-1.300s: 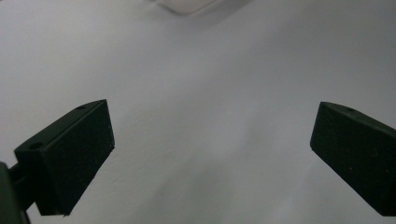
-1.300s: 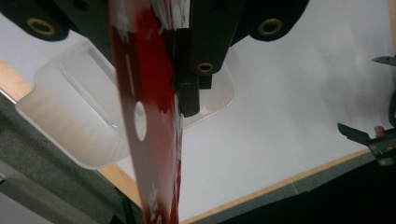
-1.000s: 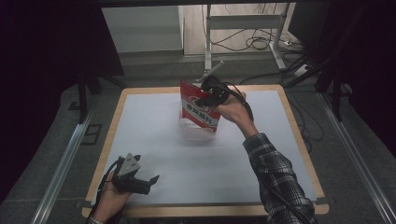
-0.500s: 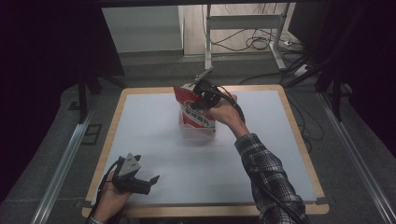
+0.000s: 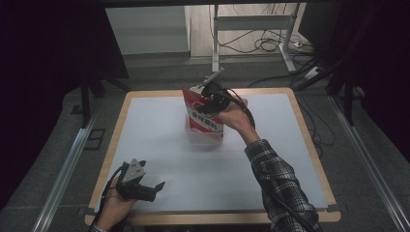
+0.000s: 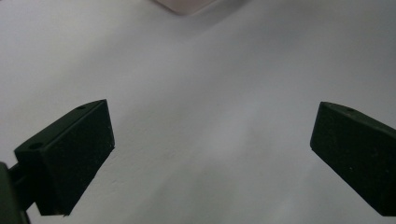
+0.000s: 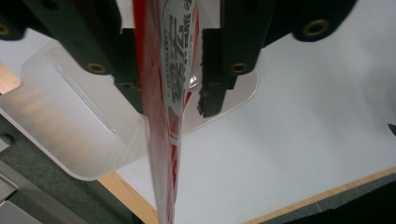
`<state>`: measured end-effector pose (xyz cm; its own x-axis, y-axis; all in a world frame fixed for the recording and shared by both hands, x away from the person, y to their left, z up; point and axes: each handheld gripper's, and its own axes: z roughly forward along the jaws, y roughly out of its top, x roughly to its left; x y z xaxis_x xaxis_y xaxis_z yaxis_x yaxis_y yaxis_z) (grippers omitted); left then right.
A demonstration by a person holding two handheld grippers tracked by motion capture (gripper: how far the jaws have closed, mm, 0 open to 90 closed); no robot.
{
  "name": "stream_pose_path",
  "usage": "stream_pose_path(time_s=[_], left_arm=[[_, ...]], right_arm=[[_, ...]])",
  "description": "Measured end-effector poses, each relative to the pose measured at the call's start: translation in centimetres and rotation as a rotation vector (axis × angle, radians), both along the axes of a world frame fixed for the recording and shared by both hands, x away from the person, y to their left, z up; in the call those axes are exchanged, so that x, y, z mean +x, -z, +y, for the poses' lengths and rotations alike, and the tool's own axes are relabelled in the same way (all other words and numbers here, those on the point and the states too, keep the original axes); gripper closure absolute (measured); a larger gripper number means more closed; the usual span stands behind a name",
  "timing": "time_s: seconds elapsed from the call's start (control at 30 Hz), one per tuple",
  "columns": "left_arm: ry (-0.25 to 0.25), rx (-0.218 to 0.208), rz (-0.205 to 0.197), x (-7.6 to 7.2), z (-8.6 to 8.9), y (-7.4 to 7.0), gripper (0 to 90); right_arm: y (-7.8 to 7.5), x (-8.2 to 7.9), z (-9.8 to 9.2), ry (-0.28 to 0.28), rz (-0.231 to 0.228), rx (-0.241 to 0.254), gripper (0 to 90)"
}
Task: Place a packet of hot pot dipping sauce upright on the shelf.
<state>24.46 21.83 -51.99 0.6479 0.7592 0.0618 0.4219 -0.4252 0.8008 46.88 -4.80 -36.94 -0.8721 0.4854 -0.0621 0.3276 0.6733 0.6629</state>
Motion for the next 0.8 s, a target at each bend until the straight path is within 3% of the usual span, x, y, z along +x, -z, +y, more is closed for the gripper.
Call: stream_pose_path(time_s=[0.23,0.8], left_arm=[[0.001,0.0,0.0,0.0,0.0,0.0,0.0],[0.001,-0.001,0.002,0.0,-0.1,0.1,0.0]], right_arm=[[-0.2,-0.4,-0.2,0.009,-0.023,0.013,48.1],[-0.7,-1.4,-1.8,0.018,-0.045,0.06,17.1]])
